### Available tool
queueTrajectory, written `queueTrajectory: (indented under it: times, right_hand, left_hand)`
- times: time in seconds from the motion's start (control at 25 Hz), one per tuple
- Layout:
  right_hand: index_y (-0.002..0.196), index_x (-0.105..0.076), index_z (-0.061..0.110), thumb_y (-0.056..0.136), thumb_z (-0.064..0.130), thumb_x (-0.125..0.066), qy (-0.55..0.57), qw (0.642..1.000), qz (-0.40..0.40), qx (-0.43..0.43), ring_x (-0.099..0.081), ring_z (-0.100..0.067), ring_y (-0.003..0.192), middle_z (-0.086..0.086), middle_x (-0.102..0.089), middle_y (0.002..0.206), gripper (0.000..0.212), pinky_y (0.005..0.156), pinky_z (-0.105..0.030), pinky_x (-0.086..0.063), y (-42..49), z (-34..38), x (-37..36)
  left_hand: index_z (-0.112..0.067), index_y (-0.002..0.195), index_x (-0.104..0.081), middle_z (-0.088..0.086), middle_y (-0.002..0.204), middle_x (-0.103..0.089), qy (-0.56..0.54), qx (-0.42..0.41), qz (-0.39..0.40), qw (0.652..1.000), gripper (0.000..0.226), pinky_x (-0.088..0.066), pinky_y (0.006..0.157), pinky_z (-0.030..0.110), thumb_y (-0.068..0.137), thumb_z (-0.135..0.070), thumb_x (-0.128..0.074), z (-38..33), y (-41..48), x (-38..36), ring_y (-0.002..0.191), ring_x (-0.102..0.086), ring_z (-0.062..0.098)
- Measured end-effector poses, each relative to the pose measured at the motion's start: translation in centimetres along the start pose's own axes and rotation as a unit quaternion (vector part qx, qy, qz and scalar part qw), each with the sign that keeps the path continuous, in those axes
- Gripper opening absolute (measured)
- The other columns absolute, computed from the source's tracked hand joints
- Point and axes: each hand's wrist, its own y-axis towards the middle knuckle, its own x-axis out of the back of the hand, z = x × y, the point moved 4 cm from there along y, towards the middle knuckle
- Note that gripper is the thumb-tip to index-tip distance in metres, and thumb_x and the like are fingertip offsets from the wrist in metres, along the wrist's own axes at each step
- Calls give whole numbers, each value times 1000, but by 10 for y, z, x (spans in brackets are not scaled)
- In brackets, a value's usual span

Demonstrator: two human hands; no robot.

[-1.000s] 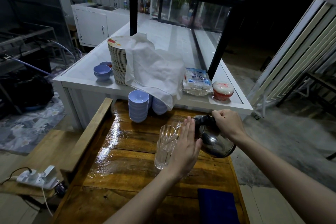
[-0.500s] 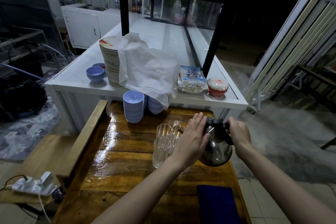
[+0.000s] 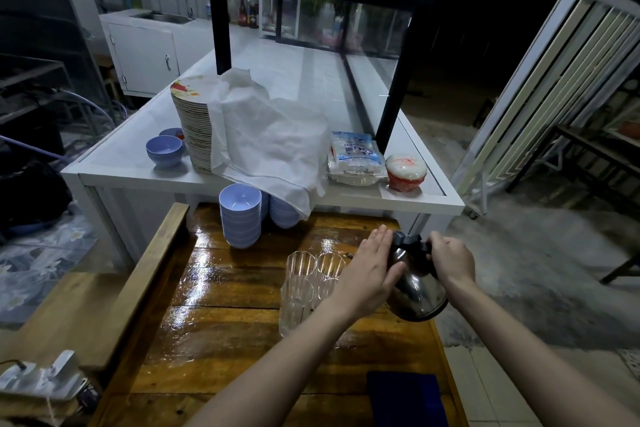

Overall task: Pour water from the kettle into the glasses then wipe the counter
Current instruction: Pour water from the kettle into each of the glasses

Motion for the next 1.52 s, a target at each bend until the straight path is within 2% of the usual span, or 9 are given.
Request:
queueTrajectory:
  times: [0.24, 0.52, 0.76, 1.04, 1.36, 1.52]
  right_hand:
    - [45, -42, 14, 76, 38, -36, -101, 991, 2, 88, -41, -22, 49, -6, -48, 49, 40, 50, -32, -31, 13, 22, -10]
    - [41, -33, 15, 76, 33, -40, -160, 975, 16, 151, -37, -20, 46, 0, -37, 42, 41, 49, -31, -29, 19, 35, -16]
    - [39, -37, 14, 86, 27, -47, -181, 964, 14, 193, -40, -17, 44, 3, -38, 39, 50, 47, -29, -28, 20, 48, -15]
    - [40, -32, 14, 77, 33, -39, -198, 955, 15, 222, -36, -18, 43, 1, -34, 38, 43, 49, -24, -23, 18, 60, -13]
    - [41, -39, 16, 85, 27, -48, -207, 942, 9, 263, -35, -18, 44, -1, -40, 41, 46, 50, -25, -22, 25, 66, -15]
    - [40, -39, 16, 81, 30, -44, -219, 937, 11, 271, -35, -17, 43, -1, -40, 41, 44, 51, -22, -21, 21, 72, -15]
  left_hand:
    - [-18, 154, 5, -3, 162, 9, -67, 53, -13, 996, 69, 4, 120, 26, 102, -46, -31, 11, 0, -11, 146, 14, 5]
    - [-17, 154, 5, -3, 162, 11, -89, 62, -43, 993, 67, 2, 122, 29, 103, -42, -30, 15, -7, -13, 147, 14, 4]
    - [-18, 154, 7, -4, 162, 14, -124, 66, -60, 988, 64, 3, 122, 28, 104, -36, -29, 11, -8, -12, 147, 16, 4]
    - [-19, 153, 9, -6, 160, 17, -124, 70, -76, 987, 66, 5, 121, 26, 104, -36, -30, 10, -6, -11, 146, 18, 3]
    - [-17, 152, 13, -6, 158, 22, -124, 66, -77, 987, 67, 7, 120, 24, 104, -36, -29, 8, -5, -10, 145, 21, 2]
    - [-17, 152, 14, -7, 158, 23, -121, 69, -81, 987, 68, 8, 119, 23, 104, -38, -28, 8, -6, -9, 145, 21, 2]
